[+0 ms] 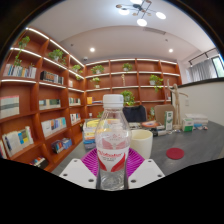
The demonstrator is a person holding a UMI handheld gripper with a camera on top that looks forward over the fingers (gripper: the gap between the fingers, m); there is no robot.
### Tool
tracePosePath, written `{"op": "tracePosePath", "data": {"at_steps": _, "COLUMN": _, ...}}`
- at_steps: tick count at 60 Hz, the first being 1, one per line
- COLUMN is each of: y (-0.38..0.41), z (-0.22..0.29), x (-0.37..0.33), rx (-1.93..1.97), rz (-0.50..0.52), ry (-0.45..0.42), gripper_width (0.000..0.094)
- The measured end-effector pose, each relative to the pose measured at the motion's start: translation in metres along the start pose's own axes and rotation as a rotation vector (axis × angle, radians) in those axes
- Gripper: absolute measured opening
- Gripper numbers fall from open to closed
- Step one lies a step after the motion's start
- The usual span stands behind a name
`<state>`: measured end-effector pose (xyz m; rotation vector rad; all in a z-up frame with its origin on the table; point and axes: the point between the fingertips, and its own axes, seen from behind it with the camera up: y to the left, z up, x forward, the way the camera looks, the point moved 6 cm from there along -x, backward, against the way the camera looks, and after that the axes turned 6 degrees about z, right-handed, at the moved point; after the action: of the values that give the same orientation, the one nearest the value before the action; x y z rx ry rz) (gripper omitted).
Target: Pour water
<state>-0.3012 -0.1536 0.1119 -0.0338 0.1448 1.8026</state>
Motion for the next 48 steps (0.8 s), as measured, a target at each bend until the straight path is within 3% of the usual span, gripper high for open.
{"op": "tracePosePath", "data": {"at_steps": 8, "y": 0.046, "z": 0.011, "x": 0.030, "rx": 0.301, "rz": 0.090, "ry": -0.013, "gripper_width": 0.0343}}
{"op": "tracePosePath", "data": {"at_steps": 30, "y": 0.042, "z": 0.084, "x": 0.088, "rx": 1.390, "rz": 0.220, "ry": -0.351, "gripper_width": 0.0343}}
{"op": "tracePosePath", "data": {"at_steps": 48, "y": 0.019, "z": 0.111, "x": 0.107, "rx": 1.926, "rz": 0.278, "ry": -0.511, "gripper_width": 0.0342}}
